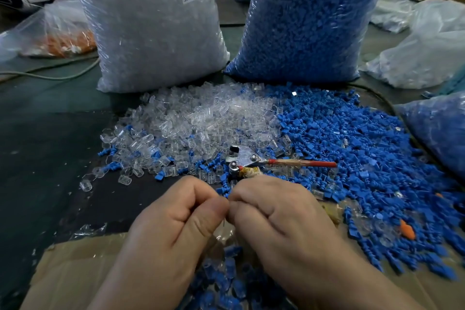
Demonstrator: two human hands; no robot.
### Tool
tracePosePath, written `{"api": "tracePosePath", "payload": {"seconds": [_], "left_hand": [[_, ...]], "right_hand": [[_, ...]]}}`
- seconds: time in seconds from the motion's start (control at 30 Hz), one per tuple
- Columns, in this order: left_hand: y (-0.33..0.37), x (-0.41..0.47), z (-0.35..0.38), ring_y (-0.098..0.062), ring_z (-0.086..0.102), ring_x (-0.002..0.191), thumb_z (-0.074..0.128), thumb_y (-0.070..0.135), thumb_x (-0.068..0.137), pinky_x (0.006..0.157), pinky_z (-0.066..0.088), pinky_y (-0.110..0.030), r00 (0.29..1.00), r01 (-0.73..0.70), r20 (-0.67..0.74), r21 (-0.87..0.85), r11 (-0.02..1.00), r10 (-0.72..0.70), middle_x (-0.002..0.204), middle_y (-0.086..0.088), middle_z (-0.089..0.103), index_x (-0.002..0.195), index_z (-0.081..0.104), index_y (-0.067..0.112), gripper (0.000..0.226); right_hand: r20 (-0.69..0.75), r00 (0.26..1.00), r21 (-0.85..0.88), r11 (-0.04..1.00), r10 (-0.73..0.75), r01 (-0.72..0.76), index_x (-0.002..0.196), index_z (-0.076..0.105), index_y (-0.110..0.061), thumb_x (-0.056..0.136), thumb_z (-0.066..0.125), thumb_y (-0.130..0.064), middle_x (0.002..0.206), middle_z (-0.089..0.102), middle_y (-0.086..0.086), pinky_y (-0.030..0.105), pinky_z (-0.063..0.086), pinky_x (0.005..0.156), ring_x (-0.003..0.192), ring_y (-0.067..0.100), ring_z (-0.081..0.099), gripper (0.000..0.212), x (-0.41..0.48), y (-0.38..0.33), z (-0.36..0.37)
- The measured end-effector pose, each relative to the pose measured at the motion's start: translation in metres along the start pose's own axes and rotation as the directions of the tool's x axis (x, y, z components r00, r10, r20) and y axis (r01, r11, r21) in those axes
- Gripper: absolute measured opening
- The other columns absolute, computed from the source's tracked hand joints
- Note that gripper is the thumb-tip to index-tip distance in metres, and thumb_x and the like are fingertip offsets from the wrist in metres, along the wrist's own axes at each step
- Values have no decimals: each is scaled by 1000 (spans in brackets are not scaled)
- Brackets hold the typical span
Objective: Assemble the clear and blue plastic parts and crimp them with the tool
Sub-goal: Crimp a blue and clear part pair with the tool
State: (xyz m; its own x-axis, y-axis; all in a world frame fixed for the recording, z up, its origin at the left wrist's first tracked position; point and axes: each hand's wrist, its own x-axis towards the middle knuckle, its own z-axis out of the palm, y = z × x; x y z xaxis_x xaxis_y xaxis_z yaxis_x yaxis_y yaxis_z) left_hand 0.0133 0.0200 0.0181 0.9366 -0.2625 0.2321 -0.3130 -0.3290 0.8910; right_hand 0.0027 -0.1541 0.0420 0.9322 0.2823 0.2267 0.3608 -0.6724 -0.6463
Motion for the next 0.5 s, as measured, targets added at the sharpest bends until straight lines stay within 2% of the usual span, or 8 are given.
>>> {"api": "tracePosePath", "payload": {"seconds": [0.03, 0.1, 0.13, 0.17, 0.2, 0.33, 0.4, 0.5], "left_hand": [[0, 0, 0, -6, 57, 55, 56, 63, 82, 48, 47, -20, 997, -73, -6, 53, 996, 74, 67, 4, 62, 86, 65, 36, 29], [2, 1, 1, -13, 64, 65, 56, 60, 89, 52, 52, -29, 979, -203, 9, 75, 976, 203, 78, 8, 64, 93, 64, 38, 24], [2, 2, 1, -15, 65, 69, 56, 60, 92, 54, 52, -32, 968, -252, 25, 61, 966, 251, 83, 9, 64, 97, 63, 37, 25], [1, 1, 1, -16, 66, 72, 55, 59, 93, 56, 53, -33, 959, -282, 41, 55, 958, 280, 86, 10, 65, 100, 63, 36, 25], [2, 1, 1, -15, 67, 74, 57, 57, 93, 58, 53, -32, 956, -293, 55, 65, 954, 289, 88, 11, 65, 101, 64, 35, 25], [4, 1, -10, -7, 67, 70, 63, 53, 82, 57, 50, -16, 986, -155, 82, 158, 975, 143, 83, 14, 69, 93, 66, 39, 17], [0, 2, -15, -6, 67, 71, 65, 51, 80, 59, 50, -16, 983, -97, 172, 205, 974, 61, 81, 16, 70, 89, 66, 39, 15], [-5, 3, -17, -8, 65, 84, 66, 50, 79, 68, 51, -22, 960, -95, 280, 288, 953, 11, 89, 16, 66, 86, 66, 37, 15]], "right_hand": [[62, 991, 174, 976, 119, -128, 63, 53, -18, 83, 49, -33, 59, 51, -9, 28, 38, 55, 59, 5, 47, 25, 0, -3, -2], [277, 913, 537, 739, 299, -405, 55, 57, -19, 70, 50, -27, 54, 50, -8, 25, 36, 50, 52, 6, 45, 18, 1, -6, -7], [376, 865, 621, 603, 331, -501, 51, 57, -19, 65, 49, -25, 53, 51, -5, 23, 36, 48, 49, 8, 44, 17, 2, -7, -9], [428, 839, 636, 547, 337, -544, 49, 57, -19, 62, 48, -25, 53, 51, -2, 21, 36, 47, 48, 10, 44, 17, 2, -7, -12], [442, 827, 615, 554, 347, -561, 49, 57, -19, 62, 49, -27, 54, 51, -1, 23, 36, 49, 49, 11, 44, 18, 2, -6, -12], [171, 938, 191, 924, 302, -332, 72, 59, -18, 79, 46, -45, 59, 58, -2, 42, 45, 51, 52, 11, 51, 31, -1, 2, -8], [75, 959, 136, 950, 272, -280, 79, 61, -26, 84, 46, -54, 67, 64, -9, 38, 52, 54, 54, 6, 57, 32, -3, 5, -9], [80, 963, 144, 953, 257, -266, 81, 62, -34, 84, 47, -53, 70, 65, -19, 22, 50, 50, 58, -1, 60, 24, -4, 8, -10]]}}
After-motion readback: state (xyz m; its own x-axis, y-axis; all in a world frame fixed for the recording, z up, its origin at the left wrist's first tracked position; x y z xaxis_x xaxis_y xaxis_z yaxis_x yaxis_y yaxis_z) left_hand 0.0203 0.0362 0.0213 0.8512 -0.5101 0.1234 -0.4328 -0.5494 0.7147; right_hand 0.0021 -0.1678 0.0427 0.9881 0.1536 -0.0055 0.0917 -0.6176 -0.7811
